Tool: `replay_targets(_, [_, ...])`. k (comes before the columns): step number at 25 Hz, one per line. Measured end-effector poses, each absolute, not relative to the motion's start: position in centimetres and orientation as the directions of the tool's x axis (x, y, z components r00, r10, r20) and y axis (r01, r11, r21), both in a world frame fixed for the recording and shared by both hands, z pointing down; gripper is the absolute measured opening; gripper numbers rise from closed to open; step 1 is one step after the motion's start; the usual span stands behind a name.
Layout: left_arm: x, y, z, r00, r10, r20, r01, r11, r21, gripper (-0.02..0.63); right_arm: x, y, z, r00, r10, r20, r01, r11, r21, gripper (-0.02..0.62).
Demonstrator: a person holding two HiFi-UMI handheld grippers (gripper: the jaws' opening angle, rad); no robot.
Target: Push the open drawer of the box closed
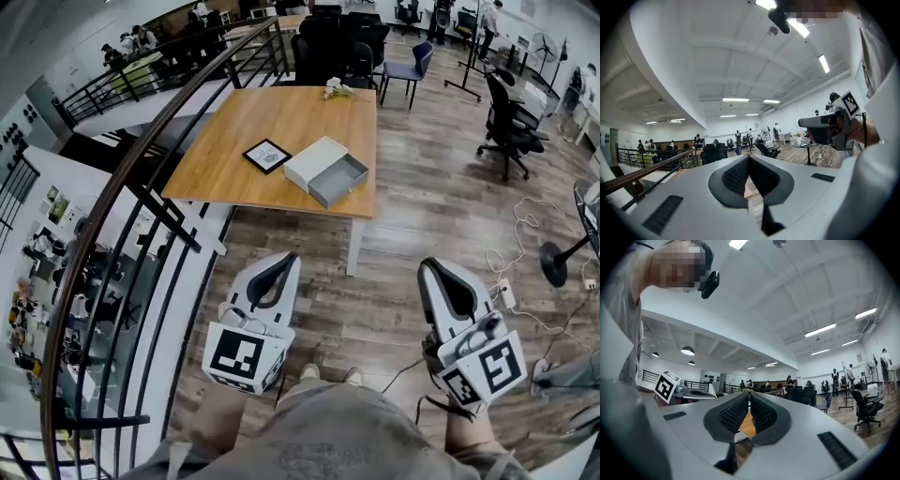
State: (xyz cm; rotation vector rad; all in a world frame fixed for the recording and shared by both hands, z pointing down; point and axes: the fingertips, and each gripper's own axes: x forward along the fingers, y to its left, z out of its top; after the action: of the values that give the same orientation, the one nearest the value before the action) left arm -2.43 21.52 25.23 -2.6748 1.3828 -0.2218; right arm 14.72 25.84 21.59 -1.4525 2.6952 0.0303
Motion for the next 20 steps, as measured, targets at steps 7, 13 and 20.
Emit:
replay_targets(7, [0.4,22.1,25.5,0.557,-0.826,0.089,-0.804,-0.563,-0.189,0.015,18.1,26.1,22.8,-0.554,-0.83,-0.065,-0.83,0.556,-0.035,0.161])
replay_targets(13, [1.6,21.8,26.7,0.538,-0.834,0.118,-0.812,-0.551,-0.193,0.015,19.6,26.1,24.8,-0.583,-0.812,-0.031,-0.811,0.584,-0.045,0.161])
replay_targets(20, [2.5,19.7,28.2,0.534,-0.836,0.126,-0.811,-0.548,-0.203,0.015,20.1,23.5,27.1,-0.596,-0.803,0.004,-0.802,0.596,-0.044,0.161])
